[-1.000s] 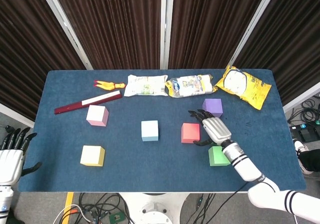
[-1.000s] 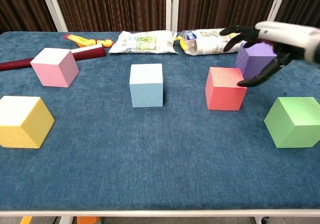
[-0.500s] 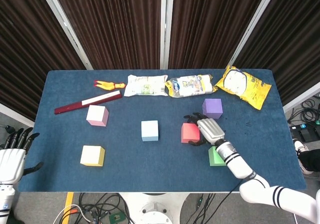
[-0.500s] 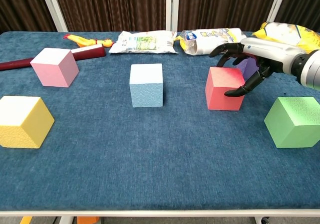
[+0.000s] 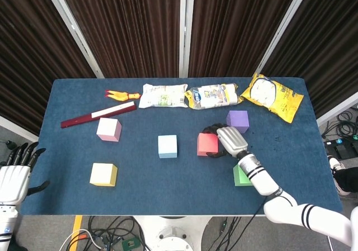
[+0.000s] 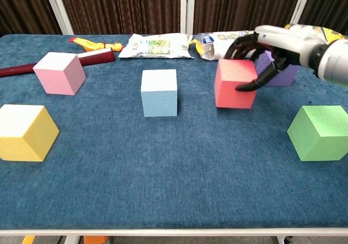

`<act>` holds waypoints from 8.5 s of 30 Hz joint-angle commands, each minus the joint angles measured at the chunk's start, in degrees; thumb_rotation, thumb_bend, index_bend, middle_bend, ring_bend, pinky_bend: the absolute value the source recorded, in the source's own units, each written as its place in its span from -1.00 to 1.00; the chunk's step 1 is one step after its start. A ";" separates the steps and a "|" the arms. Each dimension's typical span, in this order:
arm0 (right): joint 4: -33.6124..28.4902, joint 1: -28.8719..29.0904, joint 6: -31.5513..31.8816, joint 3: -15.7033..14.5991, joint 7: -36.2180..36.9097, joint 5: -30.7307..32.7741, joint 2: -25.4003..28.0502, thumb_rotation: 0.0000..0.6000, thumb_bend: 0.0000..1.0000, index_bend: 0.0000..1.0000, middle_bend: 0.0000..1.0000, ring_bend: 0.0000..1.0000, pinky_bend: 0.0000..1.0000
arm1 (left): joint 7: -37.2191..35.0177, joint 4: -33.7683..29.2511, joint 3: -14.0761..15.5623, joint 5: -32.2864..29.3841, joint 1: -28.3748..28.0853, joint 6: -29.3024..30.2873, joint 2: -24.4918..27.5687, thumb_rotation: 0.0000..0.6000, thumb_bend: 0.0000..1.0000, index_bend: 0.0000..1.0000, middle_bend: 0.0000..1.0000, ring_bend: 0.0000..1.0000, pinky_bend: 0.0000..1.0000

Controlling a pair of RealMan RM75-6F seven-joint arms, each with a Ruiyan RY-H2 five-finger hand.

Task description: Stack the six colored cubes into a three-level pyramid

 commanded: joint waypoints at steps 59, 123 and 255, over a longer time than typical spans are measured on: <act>2.53 11.66 -2.96 0.57 -13.53 17.03 -9.65 1.00 -0.76 -0.40 -0.22 -0.60 -0.53 | -3.94 4.01 0.28 0.02 -0.71 -0.55 -1.60 1.00 -1.00 -0.63 -0.82 -0.98 -0.79; -11.17 -16.09 11.79 -16.46 -0.77 -10.52 16.82 1.00 -0.97 -0.75 -0.53 -0.84 -0.67 | 0.24 -1.05 0.34 0.17 -2.25 -1.92 0.58 1.00 -1.00 -0.63 -0.82 -0.98 -0.79; -15.72 -2.06 7.77 -2.45 -5.54 2.86 18.26 1.00 -0.81 -1.00 -0.82 -1.00 -0.80 | -11.37 4.83 1.40 4.23 -11.43 -14.20 -0.30 1.00 -1.00 -0.63 -0.82 -0.98 -0.79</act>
